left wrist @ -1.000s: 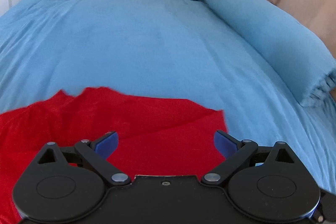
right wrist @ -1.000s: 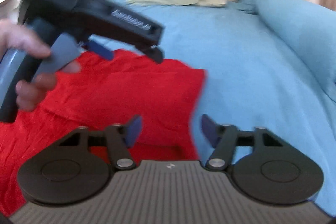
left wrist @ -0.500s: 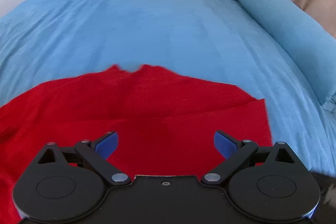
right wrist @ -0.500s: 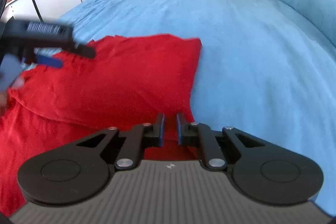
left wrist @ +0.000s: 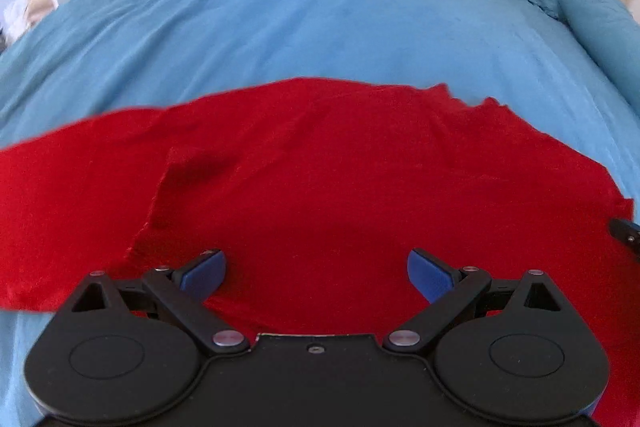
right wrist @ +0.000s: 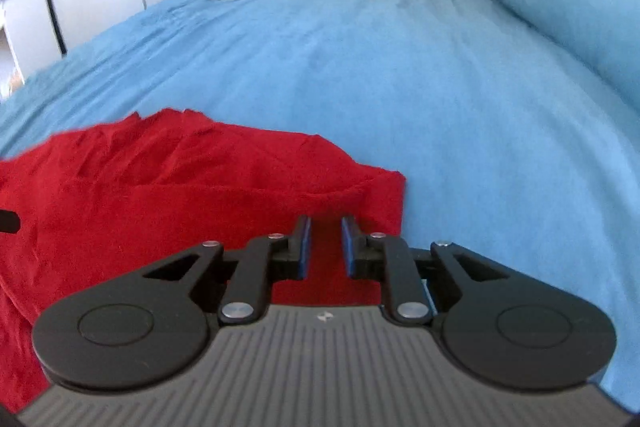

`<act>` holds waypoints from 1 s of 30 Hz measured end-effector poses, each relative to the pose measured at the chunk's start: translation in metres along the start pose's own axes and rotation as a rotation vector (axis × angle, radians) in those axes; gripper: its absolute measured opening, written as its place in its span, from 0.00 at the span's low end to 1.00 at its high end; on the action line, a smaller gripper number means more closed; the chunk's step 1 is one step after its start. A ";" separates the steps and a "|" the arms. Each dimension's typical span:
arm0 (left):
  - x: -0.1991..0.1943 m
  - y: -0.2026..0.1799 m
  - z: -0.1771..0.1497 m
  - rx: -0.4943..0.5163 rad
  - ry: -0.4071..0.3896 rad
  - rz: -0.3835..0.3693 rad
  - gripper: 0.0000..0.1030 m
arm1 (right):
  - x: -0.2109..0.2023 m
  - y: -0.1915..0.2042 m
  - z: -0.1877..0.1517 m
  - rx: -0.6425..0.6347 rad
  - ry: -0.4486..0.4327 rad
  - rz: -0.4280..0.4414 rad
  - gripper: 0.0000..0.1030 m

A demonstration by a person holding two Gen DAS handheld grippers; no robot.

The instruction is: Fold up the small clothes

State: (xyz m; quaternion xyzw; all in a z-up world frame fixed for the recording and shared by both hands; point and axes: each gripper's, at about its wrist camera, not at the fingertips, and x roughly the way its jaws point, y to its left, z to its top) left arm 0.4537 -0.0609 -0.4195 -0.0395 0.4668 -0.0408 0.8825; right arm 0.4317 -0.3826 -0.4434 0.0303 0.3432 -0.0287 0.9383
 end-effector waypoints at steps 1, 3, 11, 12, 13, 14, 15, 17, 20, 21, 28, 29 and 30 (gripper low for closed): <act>-0.004 0.002 0.000 -0.008 -0.010 -0.015 0.97 | -0.004 0.002 0.003 -0.016 -0.001 -0.007 0.35; -0.012 0.009 0.000 -0.030 -0.008 -0.016 0.97 | -0.026 0.007 0.007 -0.026 -0.062 0.012 0.51; -0.034 0.081 -0.014 -0.196 0.011 0.007 0.97 | -0.039 0.056 -0.013 -0.158 0.028 0.130 0.81; -0.041 0.091 -0.015 -0.213 0.006 0.036 0.97 | -0.034 0.061 -0.017 -0.160 0.054 0.128 0.81; -0.049 0.101 -0.016 -0.226 0.000 0.064 0.97 | -0.032 0.064 -0.019 -0.155 0.066 0.124 0.83; -0.060 0.116 -0.017 -0.249 -0.017 0.086 0.97 | -0.031 0.068 -0.018 -0.151 0.065 0.120 0.85; -0.071 0.128 -0.018 -0.275 -0.035 0.095 0.97 | -0.032 0.072 -0.015 -0.153 0.063 0.125 0.85; -0.094 0.161 -0.021 -0.342 -0.075 0.116 0.97 | -0.043 0.088 -0.004 -0.183 0.040 0.165 0.87; -0.127 0.217 -0.021 -0.458 -0.128 0.203 0.97 | -0.065 0.124 0.018 -0.257 -0.008 0.233 1.00; -0.135 0.235 -0.021 -0.495 -0.143 0.233 0.97 | -0.074 0.136 0.024 -0.260 -0.022 0.266 1.00; -0.157 0.357 -0.037 -0.741 -0.226 0.320 0.95 | -0.101 0.235 0.045 -0.300 0.002 0.460 1.00; -0.153 0.371 -0.041 -0.790 -0.235 0.312 0.94 | -0.098 0.247 0.046 -0.304 0.009 0.467 1.00; -0.150 0.383 -0.043 -0.830 -0.245 0.294 0.89 | -0.095 0.260 0.043 -0.304 0.020 0.472 1.00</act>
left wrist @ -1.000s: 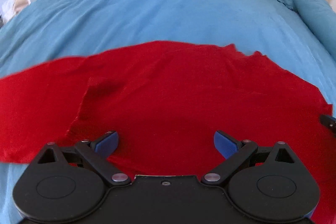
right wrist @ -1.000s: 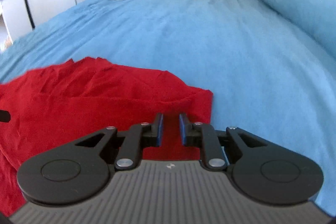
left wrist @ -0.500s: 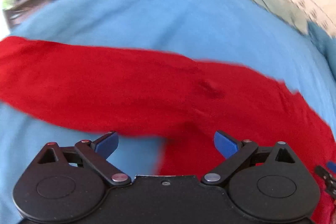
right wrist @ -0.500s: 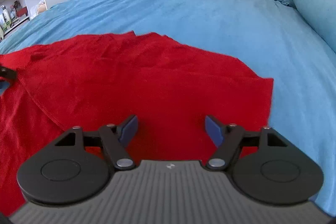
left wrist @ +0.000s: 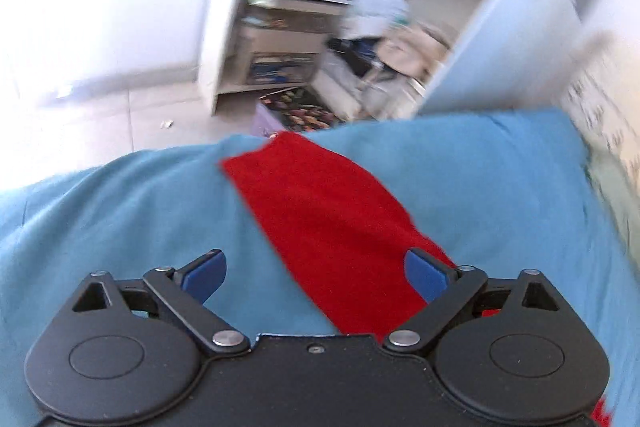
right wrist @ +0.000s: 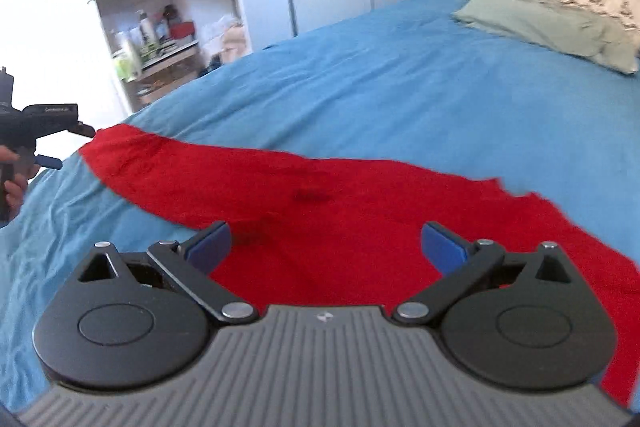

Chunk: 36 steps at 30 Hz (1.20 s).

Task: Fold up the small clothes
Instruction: 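Close the left gripper on the other sleeve cuff and lift it, then lay the held sleeve across the body with the left gripper and release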

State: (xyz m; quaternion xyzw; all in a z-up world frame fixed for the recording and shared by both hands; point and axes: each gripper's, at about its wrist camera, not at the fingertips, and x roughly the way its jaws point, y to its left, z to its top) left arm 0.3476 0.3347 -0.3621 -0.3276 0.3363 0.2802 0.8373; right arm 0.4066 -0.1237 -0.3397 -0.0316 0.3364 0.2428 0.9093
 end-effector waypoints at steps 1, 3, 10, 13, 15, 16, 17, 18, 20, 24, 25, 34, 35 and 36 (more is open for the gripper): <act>0.006 0.009 0.004 -0.037 0.004 -0.020 0.86 | 0.007 0.010 0.001 0.005 0.008 0.009 1.00; 0.023 0.019 0.008 -0.075 0.021 -0.048 0.74 | 0.020 0.027 0.002 0.008 0.011 0.025 1.00; 0.046 0.016 0.013 0.011 -0.035 -0.057 0.72 | 0.064 0.063 -0.015 0.025 0.043 0.040 1.00; 0.055 0.017 0.016 0.020 -0.061 -0.070 0.71 | 0.075 0.066 -0.017 0.042 0.052 0.040 1.00; 0.055 0.022 0.018 0.008 -0.076 -0.065 0.58 | 0.080 0.067 -0.016 0.043 0.052 0.038 1.00; 0.056 0.025 0.019 0.000 -0.083 -0.056 0.54 | 0.083 0.068 -0.015 0.041 0.050 0.034 1.00; 0.057 0.027 0.020 -0.010 -0.088 -0.047 0.45 | 0.086 0.068 -0.014 0.038 0.047 0.025 1.00; 0.057 0.029 0.021 -0.013 -0.091 -0.037 0.35 | 0.090 0.068 -0.014 0.038 0.042 0.015 1.00; 0.056 0.031 0.021 -0.005 -0.093 -0.020 0.17 | 0.096 0.065 -0.012 0.047 0.038 0.002 1.00; 0.048 0.030 0.024 0.008 -0.098 -0.031 0.04 | 0.101 0.057 -0.010 0.086 0.024 -0.033 1.00; 0.043 0.026 0.025 0.017 -0.110 -0.042 0.04 | 0.101 0.055 -0.010 0.095 0.021 -0.041 1.00; -0.018 -0.075 -0.006 0.156 -0.135 -0.293 0.04 | 0.090 0.025 -0.009 0.173 -0.001 -0.118 1.00; -0.025 -0.089 -0.015 0.185 -0.140 -0.316 0.04 | 0.086 0.020 -0.008 0.184 -0.006 -0.124 1.00; -0.030 -0.100 -0.024 0.199 -0.137 -0.337 0.04 | 0.082 0.015 -0.008 0.193 -0.012 -0.132 1.00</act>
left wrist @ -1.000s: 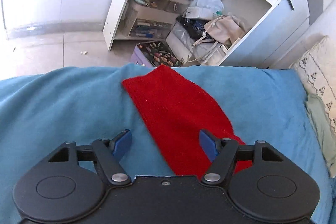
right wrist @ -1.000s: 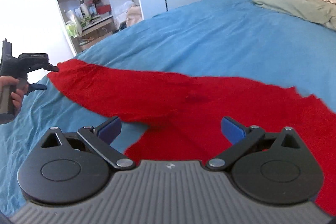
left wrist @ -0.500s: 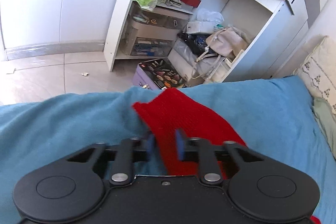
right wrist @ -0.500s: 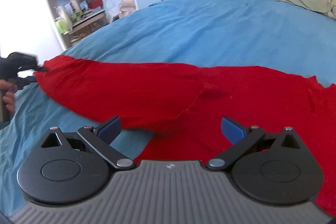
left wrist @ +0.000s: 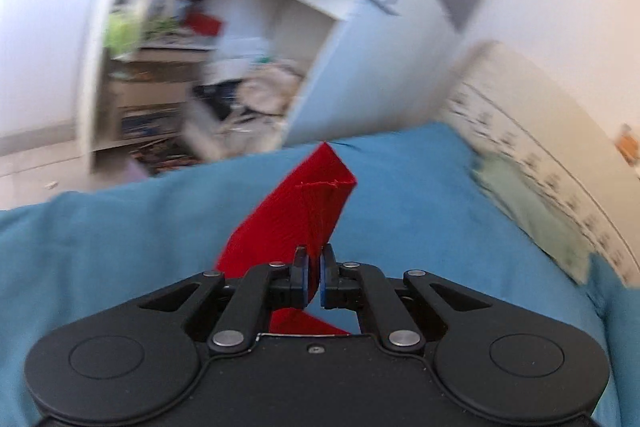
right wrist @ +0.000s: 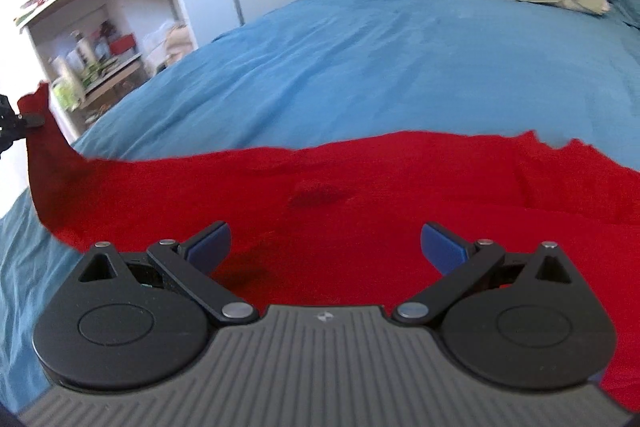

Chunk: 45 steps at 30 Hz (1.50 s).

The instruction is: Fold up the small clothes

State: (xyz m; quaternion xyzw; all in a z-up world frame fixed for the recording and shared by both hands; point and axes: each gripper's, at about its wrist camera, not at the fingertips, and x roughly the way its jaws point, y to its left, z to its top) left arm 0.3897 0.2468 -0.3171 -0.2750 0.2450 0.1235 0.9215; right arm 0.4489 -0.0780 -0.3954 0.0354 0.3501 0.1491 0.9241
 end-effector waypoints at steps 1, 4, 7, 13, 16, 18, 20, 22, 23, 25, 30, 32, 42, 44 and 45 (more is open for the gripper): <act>-0.001 -0.013 -0.006 0.010 0.005 -0.021 0.04 | -0.005 -0.006 0.002 0.008 -0.006 -0.009 1.00; -0.001 -0.056 -0.026 0.045 0.023 -0.069 0.04 | -0.023 -0.027 0.006 0.025 -0.020 -0.034 1.00; 0.002 -0.106 -0.051 0.127 0.059 -0.140 0.04 | -0.042 -0.051 0.008 0.041 -0.037 -0.065 1.00; -0.003 -0.214 -0.120 0.265 0.156 -0.350 0.04 | -0.085 -0.110 0.007 0.114 -0.085 -0.174 1.00; 0.006 -0.259 -0.161 0.320 0.231 -0.422 0.04 | -0.110 -0.146 0.000 0.185 -0.108 -0.234 1.00; 0.018 -0.281 -0.191 0.364 0.295 -0.423 0.04 | -0.122 -0.168 -0.007 0.240 -0.111 -0.259 1.00; 0.031 -0.296 -0.222 0.428 0.348 -0.412 0.04 | -0.130 -0.192 -0.017 0.295 -0.104 -0.273 1.00; 0.039 -0.301 -0.245 0.484 0.379 -0.395 0.04 | -0.133 -0.211 -0.026 0.325 -0.089 -0.275 1.00; 0.044 -0.302 -0.254 0.507 0.395 -0.384 0.05 | -0.133 -0.219 -0.030 0.334 -0.079 -0.271 1.00; 0.051 -0.301 -0.269 0.536 0.426 -0.368 0.07 | -0.129 -0.232 -0.037 0.346 -0.044 -0.256 1.00; 0.048 -0.291 -0.272 0.550 0.423 -0.400 0.76 | -0.122 -0.250 -0.051 0.383 -0.001 -0.198 1.00; 0.040 -0.289 -0.260 0.588 0.381 -0.349 0.82 | -0.121 -0.253 -0.053 0.411 0.003 -0.157 1.00; 0.038 -0.204 -0.188 0.572 0.227 -0.096 0.94 | -0.075 -0.214 -0.041 0.406 0.112 0.011 0.80; 0.045 -0.187 -0.180 0.554 0.232 -0.060 0.94 | -0.064 -0.210 -0.042 0.430 0.110 -0.009 0.78; 0.047 -0.182 -0.178 0.546 0.234 -0.049 0.94 | -0.061 -0.209 -0.042 0.442 0.100 -0.020 0.76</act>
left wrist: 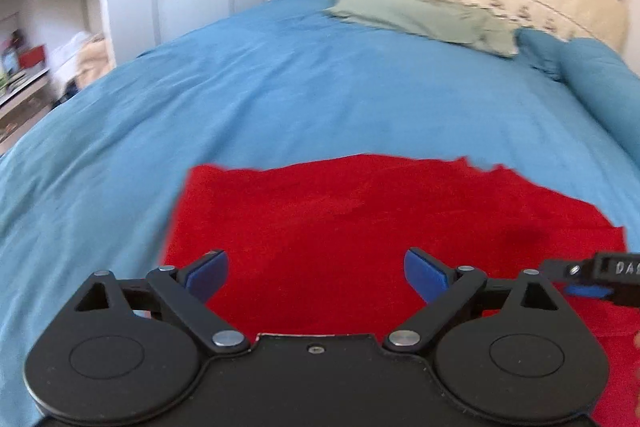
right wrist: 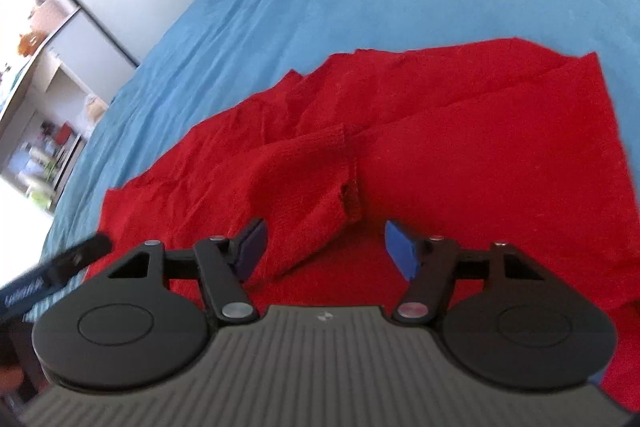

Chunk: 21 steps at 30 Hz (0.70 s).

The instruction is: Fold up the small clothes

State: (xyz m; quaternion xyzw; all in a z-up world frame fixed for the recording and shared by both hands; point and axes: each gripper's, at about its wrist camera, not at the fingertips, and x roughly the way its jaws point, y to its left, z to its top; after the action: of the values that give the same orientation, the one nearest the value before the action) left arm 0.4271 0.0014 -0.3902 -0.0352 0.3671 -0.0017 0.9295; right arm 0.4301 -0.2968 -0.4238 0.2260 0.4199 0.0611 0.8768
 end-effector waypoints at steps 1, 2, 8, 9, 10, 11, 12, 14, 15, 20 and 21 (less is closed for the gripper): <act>0.000 0.006 -0.001 -0.008 0.004 0.007 0.94 | 0.003 0.002 0.000 0.004 -0.015 -0.013 0.67; -0.004 0.011 -0.003 -0.015 0.007 0.014 0.94 | 0.006 0.006 0.001 -0.008 -0.023 -0.028 0.43; -0.029 0.028 -0.007 -0.052 0.014 0.015 0.94 | -0.007 0.049 0.012 -0.138 -0.044 0.006 0.20; -0.033 0.027 -0.007 -0.052 0.016 0.008 0.94 | -0.014 0.058 0.017 -0.147 -0.058 0.028 0.20; -0.036 0.026 -0.008 -0.050 0.017 0.000 0.94 | -0.021 0.070 0.023 -0.158 -0.073 0.061 0.20; -0.039 0.025 -0.009 -0.044 0.015 -0.014 0.94 | -0.026 0.083 0.031 -0.169 -0.086 0.085 0.20; -0.044 0.022 -0.009 -0.035 0.012 -0.030 0.94 | -0.034 0.095 0.037 -0.186 -0.106 0.111 0.20; -0.050 0.017 -0.011 -0.018 0.005 -0.057 0.94 | -0.048 0.117 0.051 -0.208 -0.148 0.163 0.20; -0.052 0.014 -0.013 -0.015 0.005 -0.076 0.94 | -0.056 0.125 0.058 -0.210 -0.168 0.186 0.20; -0.051 -0.010 -0.021 0.021 0.029 -0.197 0.94 | -0.098 0.142 0.086 -0.191 -0.273 0.261 0.19; -0.050 -0.015 -0.022 0.030 0.032 -0.209 0.94 | -0.103 0.145 0.090 -0.188 -0.291 0.263 0.19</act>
State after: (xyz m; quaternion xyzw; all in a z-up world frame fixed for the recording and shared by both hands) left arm 0.3757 -0.0137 -0.3715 -0.0592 0.3761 -0.1047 0.9187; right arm 0.4453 -0.2297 -0.2370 0.2024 0.2486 0.1805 0.9299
